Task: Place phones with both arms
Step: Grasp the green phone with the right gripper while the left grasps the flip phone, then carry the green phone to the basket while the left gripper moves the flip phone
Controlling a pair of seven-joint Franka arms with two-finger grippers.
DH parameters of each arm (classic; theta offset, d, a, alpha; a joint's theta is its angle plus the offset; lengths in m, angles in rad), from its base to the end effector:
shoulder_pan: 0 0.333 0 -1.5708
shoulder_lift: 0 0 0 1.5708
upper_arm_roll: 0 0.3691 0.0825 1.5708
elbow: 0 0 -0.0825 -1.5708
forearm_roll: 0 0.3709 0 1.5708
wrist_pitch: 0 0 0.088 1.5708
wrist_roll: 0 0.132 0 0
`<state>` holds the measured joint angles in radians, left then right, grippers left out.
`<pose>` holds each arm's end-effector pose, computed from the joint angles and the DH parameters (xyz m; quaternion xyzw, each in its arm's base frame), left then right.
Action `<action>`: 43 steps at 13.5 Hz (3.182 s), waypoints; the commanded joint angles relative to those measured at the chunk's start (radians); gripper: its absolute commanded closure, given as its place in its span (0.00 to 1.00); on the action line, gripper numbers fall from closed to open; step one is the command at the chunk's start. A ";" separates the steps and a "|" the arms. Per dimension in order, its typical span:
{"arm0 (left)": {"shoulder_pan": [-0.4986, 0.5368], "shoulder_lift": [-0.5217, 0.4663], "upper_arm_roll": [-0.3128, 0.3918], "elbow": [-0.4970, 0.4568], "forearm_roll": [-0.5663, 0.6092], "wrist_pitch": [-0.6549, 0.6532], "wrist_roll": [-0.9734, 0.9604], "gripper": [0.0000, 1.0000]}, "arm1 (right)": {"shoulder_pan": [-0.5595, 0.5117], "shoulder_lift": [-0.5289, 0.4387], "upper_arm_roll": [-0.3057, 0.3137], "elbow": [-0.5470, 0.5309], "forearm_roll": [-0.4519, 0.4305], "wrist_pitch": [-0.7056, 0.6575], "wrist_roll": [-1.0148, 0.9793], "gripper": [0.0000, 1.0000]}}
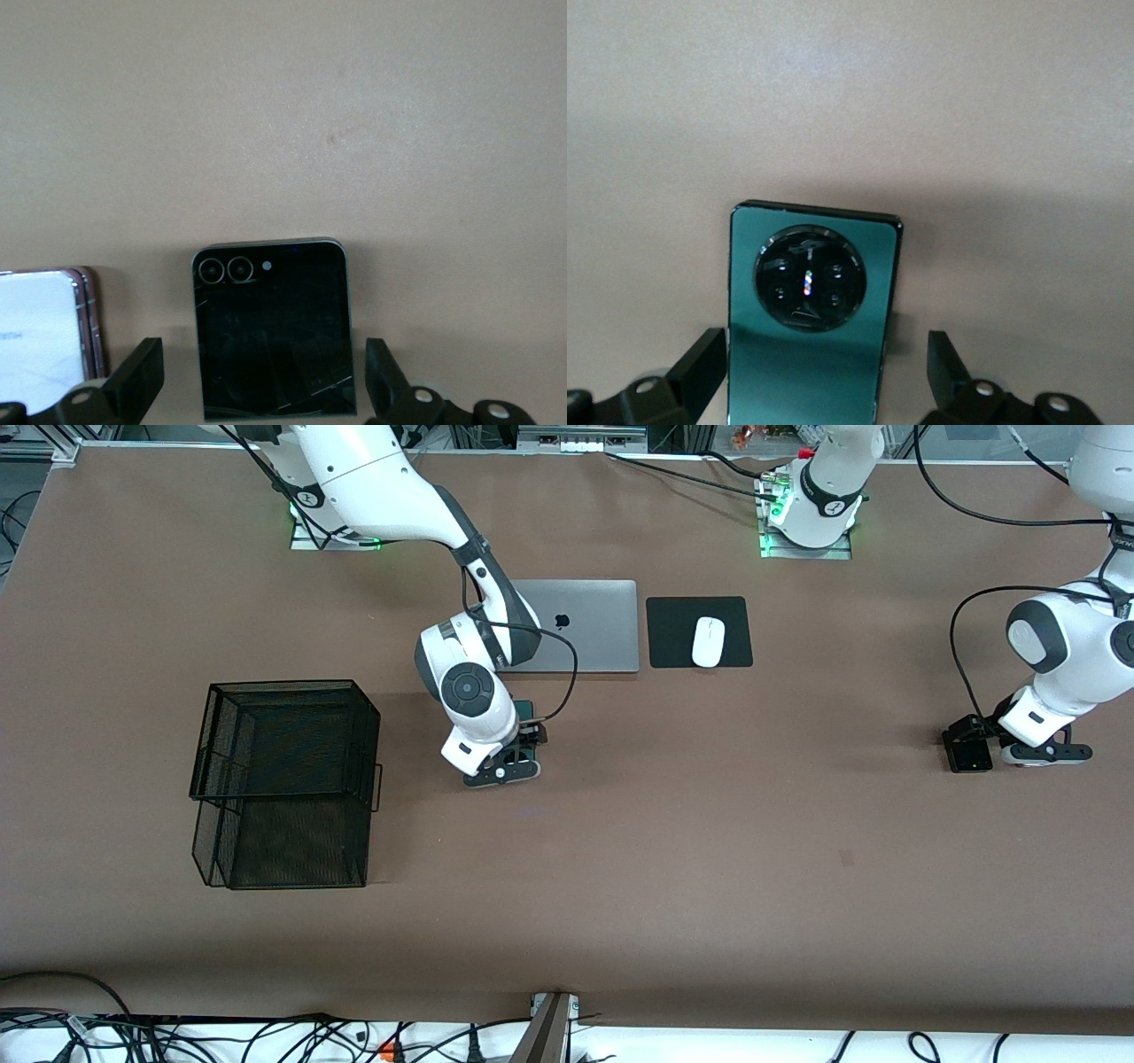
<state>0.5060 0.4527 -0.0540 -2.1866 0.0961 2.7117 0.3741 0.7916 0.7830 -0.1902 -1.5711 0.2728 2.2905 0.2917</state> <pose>0.5260 0.2533 0.2185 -0.9993 0.0008 -0.0298 0.0239 0.5756 0.4352 0.2032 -0.9954 -0.0878 0.0337 0.0202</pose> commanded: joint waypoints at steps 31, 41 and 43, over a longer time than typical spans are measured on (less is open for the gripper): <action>-0.095 0.099 -0.130 0.306 -0.067 -0.262 -0.206 1.00 | 0.032 -0.218 -0.199 -0.055 0.017 -0.092 -0.031 1.00; -0.625 0.147 -0.127 0.416 -0.059 -0.263 -0.978 1.00 | 0.028 -0.393 -0.601 -0.105 -0.130 -0.393 -0.312 1.00; -0.720 0.182 -0.124 0.473 -0.053 -0.280 -1.136 1.00 | 0.028 -0.477 -0.612 -0.260 -0.130 -0.312 -0.325 1.00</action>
<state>-0.1359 0.5871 -0.1987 -1.8008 0.0539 2.4701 -0.6469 0.8042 0.4307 -0.8023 -1.6639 0.1564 1.9094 -0.0128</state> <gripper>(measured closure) 0.194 0.198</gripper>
